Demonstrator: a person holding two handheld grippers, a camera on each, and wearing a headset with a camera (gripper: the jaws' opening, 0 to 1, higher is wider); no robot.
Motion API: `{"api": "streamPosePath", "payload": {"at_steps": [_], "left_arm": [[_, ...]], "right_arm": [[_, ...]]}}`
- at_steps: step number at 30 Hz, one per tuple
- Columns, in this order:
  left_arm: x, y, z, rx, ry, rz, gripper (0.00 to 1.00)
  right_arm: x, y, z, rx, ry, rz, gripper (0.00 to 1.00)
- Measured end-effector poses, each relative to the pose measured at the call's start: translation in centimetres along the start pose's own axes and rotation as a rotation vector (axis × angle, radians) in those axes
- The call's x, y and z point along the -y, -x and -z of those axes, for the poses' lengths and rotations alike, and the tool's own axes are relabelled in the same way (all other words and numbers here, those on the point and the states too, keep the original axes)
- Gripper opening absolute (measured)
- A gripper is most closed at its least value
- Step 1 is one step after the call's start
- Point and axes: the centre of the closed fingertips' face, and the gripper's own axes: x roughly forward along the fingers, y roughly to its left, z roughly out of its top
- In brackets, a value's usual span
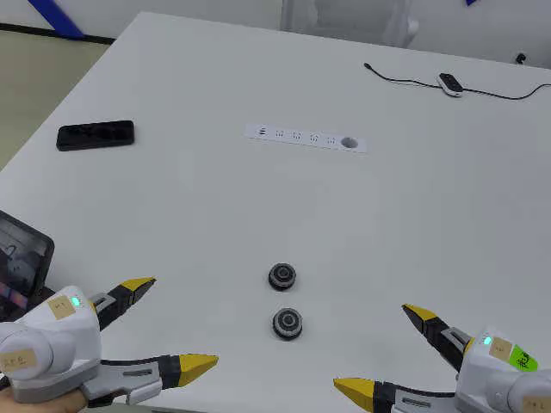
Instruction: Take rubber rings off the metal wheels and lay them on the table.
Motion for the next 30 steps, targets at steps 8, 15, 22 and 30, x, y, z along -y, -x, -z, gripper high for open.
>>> {"api": "streamPosePath", "payload": {"at_steps": [8,15,22,30], "left_arm": [[0.02,0.03,0.07,-0.005,-0.001,0.001,0.93],[0.32,-0.04,-0.22,-0.006,-0.003,0.003,0.92],[0.31,0.00,-0.39,-0.003,-0.002,0.004,0.91],[0.24,0.04,-0.19,-0.011,-0.005,0.006,0.90]], "right_arm": [[-0.03,-0.09,-0.22,-0.004,0.006,-0.006,0.99],[-0.07,-0.25,-0.12,-0.009,0.003,-0.013,0.98],[-0.06,-0.29,-0.04,-0.009,0.005,-0.016,0.98],[-0.09,-0.44,0.08,-0.011,0.002,-0.022,0.97]]}}
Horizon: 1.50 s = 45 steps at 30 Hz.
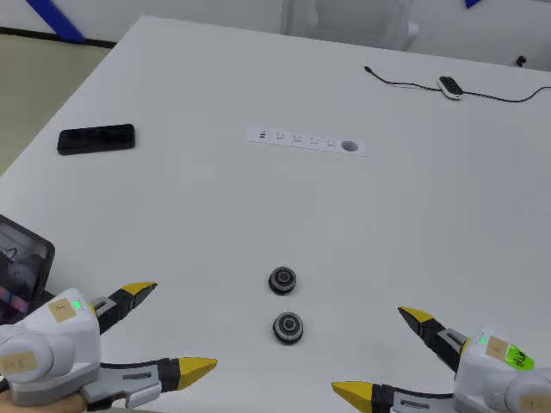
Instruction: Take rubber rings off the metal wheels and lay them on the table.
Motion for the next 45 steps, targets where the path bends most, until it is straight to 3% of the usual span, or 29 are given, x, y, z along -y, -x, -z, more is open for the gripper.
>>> {"api": "streamPosePath", "payload": {"at_steps": [24,45], "left_arm": [[1.0,-1.3,0.3,-0.041,-0.030,0.066,0.76],[2.9,-3.7,-0.1,-0.088,-0.113,0.166,0.54]], "right_arm": [[-2.4,-1.6,-0.3,-0.029,-0.026,-0.069,0.88],[-4.7,-3.7,0.8,-0.110,-0.096,-0.144,0.71]]}}
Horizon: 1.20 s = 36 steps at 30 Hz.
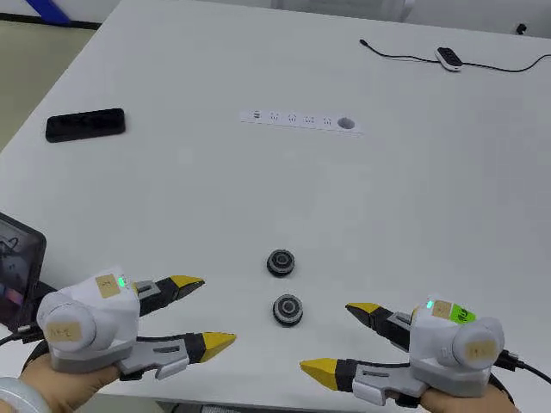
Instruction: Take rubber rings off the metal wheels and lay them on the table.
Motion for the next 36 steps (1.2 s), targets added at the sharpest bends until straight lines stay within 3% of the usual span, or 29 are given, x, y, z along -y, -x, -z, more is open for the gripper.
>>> {"api": "streamPosePath", "payload": {"at_steps": [20,36], "left_arm": [[1.3,-2.8,-0.5,-0.063,-0.070,0.088,0.41],[2.1,-5.0,-0.7,-0.126,-0.135,0.141,0.33]], "right_arm": [[0.0,-1.9,0.3,-0.040,-0.060,-0.027,0.64],[-0.4,-2.6,0.1,-0.043,-0.081,-0.052,0.62]]}}
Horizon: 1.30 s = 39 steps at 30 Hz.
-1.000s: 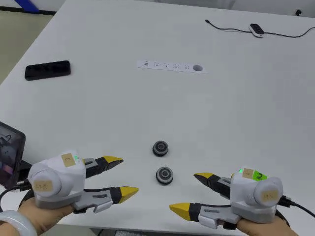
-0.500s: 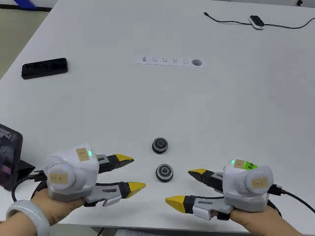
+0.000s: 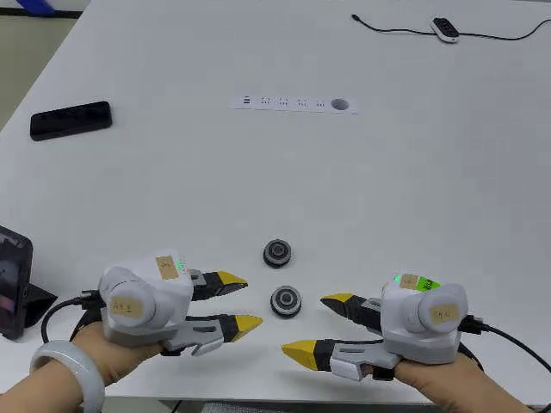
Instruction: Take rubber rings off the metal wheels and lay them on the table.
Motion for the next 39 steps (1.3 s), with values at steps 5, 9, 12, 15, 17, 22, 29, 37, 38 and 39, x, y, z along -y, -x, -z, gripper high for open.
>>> {"api": "streamPosePath", "payload": {"at_steps": [5,9,12,15,17,22,29,37,38,39], "left_arm": [[0.0,-0.7,-0.1,-0.020,-0.023,0.013,0.29],[-0.1,-1.3,-0.2,-0.034,-0.030,0.018,0.27],[-0.1,-1.7,-0.2,-0.045,-0.034,0.023,0.27],[-0.1,-2.1,-0.1,-0.064,-0.047,0.027,0.24],[-0.1,-2.4,-0.1,-0.073,-0.053,0.023,0.22],[-0.3,-3.1,0.0,-0.096,-0.065,0.025,0.21],[-0.3,-4.1,0.3,-0.131,-0.087,0.039,0.18],[-0.3,-5.1,0.1,-0.161,-0.100,0.045,0.18],[-0.3,-5.2,0.2,-0.163,-0.103,0.045,0.17],[-0.3,-5.3,0.2,-0.169,-0.104,0.047,0.17]], "right_arm": [[-0.1,-0.1,0.0,-0.001,-0.003,-0.005,0.62],[0.0,-0.2,0.0,-0.001,-0.006,-0.005,0.62],[0.0,-0.3,-0.1,0.002,-0.009,-0.008,0.62],[0.0,-0.4,-0.1,0.003,-0.012,-0.011,0.62],[0.0,-0.5,-0.1,0.005,-0.012,-0.013,0.62],[0.0,-0.6,-0.2,0.011,-0.019,-0.014,0.62],[0.1,-0.7,-0.1,0.011,-0.026,-0.015,0.62],[0.3,-0.9,-0.6,0.027,-0.033,-0.019,0.62],[0.3,-0.9,-0.6,0.027,-0.034,-0.020,0.62],[0.3,-0.9,-0.5,0.026,-0.035,-0.020,0.62]]}}
